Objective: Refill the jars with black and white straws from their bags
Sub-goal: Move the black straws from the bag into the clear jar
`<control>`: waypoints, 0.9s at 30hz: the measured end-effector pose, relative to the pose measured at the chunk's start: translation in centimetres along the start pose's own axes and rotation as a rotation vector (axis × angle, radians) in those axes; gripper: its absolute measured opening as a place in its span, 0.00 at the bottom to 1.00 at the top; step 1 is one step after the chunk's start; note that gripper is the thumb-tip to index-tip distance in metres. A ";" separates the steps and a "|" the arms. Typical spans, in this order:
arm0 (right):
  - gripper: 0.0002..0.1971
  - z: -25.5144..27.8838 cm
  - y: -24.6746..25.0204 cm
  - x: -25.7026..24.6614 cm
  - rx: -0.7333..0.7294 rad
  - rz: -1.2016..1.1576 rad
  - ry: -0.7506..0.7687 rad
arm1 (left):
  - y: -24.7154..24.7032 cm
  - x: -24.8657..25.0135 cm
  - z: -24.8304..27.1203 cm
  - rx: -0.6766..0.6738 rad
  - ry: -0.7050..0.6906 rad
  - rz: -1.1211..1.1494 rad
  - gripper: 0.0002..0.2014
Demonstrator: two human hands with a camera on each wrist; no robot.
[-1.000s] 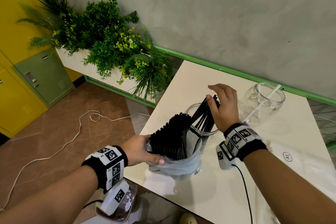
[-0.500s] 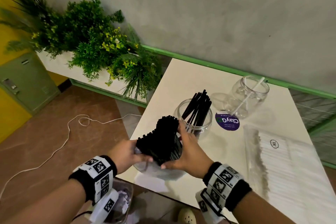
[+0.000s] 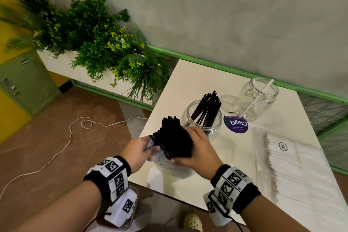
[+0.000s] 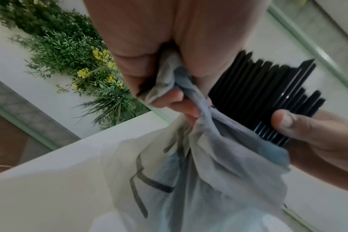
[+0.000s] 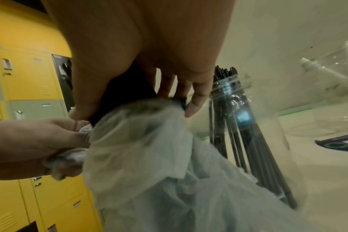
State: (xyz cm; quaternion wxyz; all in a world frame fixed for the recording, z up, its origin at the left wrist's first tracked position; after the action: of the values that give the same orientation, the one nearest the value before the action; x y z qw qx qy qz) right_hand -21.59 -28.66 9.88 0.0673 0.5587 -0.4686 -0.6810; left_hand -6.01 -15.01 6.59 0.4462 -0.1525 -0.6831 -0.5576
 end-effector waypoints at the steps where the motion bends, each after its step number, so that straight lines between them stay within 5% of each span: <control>1: 0.46 0.0 -0.2 0.3 -0.001 0.025 -0.007 | 0.0 0.0 0.1 -0.037 0.017 0.013 0.05; 16: 0.29 -1.6 -0.8 0.6 0.050 0.105 -0.016 | 0.3 -0.1 0.0 -0.095 0.015 0.106 0.46; 27: 0.21 -2.4 0.4 1.5 -0.155 0.063 -0.002 | 0.7 0.1 0.0 -0.065 0.079 0.171 0.37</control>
State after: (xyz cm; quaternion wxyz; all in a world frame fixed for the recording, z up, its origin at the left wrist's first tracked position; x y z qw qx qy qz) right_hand -20.32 -31.15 9.23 0.1312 0.5363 -0.4319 -0.7132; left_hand -5.58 -14.78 7.06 0.5137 -0.2026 -0.6312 -0.5447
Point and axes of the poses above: each hand's wrist, its own z-axis away from the middle knuckle, its own y-axis out of the back of the hand, x = y × z, the point moved 3 cm from there along -z, towards the middle knuckle, and after that the axes turned 10 degrees about -y, right-handed, at the moved point
